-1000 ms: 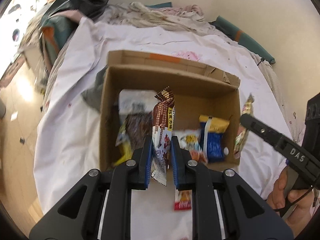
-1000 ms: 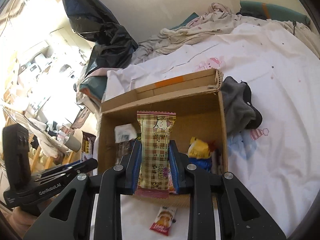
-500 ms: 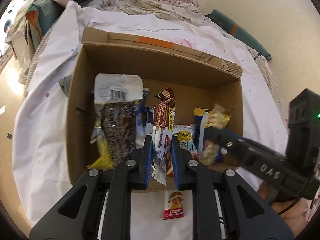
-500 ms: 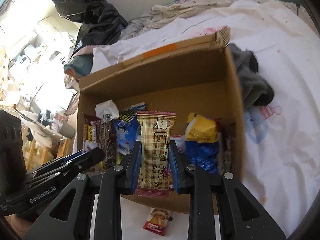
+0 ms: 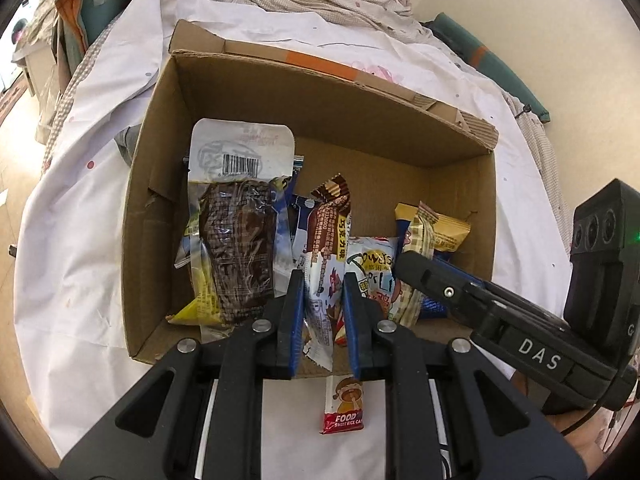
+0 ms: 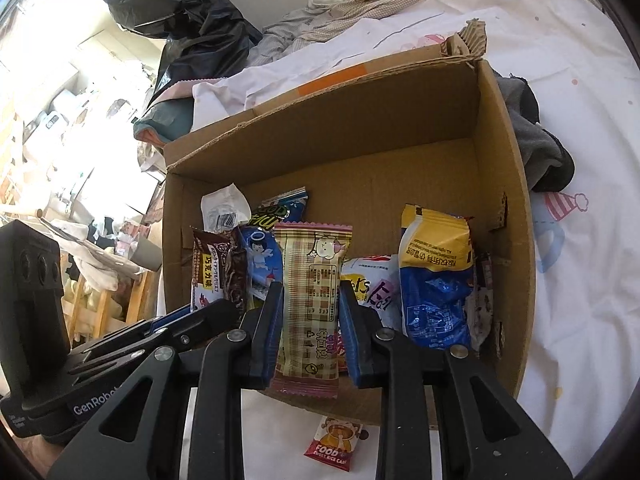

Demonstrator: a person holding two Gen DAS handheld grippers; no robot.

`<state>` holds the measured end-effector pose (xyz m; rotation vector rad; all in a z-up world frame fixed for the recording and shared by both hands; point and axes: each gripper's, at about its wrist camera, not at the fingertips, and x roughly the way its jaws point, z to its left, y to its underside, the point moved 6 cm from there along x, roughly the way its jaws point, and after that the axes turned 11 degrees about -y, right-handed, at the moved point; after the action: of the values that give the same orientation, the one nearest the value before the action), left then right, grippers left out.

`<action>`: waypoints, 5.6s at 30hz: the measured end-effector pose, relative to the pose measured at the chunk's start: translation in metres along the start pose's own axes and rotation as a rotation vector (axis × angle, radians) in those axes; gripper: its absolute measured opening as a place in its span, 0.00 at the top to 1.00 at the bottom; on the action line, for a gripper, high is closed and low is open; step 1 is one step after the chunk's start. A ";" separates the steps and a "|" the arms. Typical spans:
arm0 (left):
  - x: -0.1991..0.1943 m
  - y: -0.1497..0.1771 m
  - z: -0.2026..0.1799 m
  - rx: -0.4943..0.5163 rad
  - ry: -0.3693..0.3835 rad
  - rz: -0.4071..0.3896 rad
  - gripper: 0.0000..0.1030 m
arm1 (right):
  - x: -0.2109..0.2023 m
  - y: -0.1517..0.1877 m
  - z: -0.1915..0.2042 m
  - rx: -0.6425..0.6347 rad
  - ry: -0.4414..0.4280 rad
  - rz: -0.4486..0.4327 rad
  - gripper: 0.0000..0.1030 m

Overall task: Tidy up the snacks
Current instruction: 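Lower both bars into the box and open both tools, then move both tools back and grasp the small wrapped candy with the left tool, then hold the candy with the left tool while the right tool grasps the FOOD rice cake, then carry the candy and rice cake into the box and open both tools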

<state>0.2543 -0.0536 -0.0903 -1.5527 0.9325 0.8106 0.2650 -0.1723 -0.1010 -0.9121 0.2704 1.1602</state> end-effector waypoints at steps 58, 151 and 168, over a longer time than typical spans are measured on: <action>-0.009 0.162 -0.029 0.510 -0.104 0.303 0.29 | -0.095 0.067 -0.007 0.101 0.007 -0.070 0.24; -0.042 -0.023 0.013 0.087 -0.107 -0.239 0.88 | -0.057 -0.002 -0.008 -0.049 0.105 -0.079 0.68; -0.005 -0.015 -0.010 0.111 -0.020 -0.138 0.87 | -0.019 -0.001 -0.006 -0.070 0.099 0.006 0.65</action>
<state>0.2656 -0.0608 -0.0772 -1.4923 0.8325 0.6644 0.2597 -0.1894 -0.0923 -1.0322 0.3144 1.1375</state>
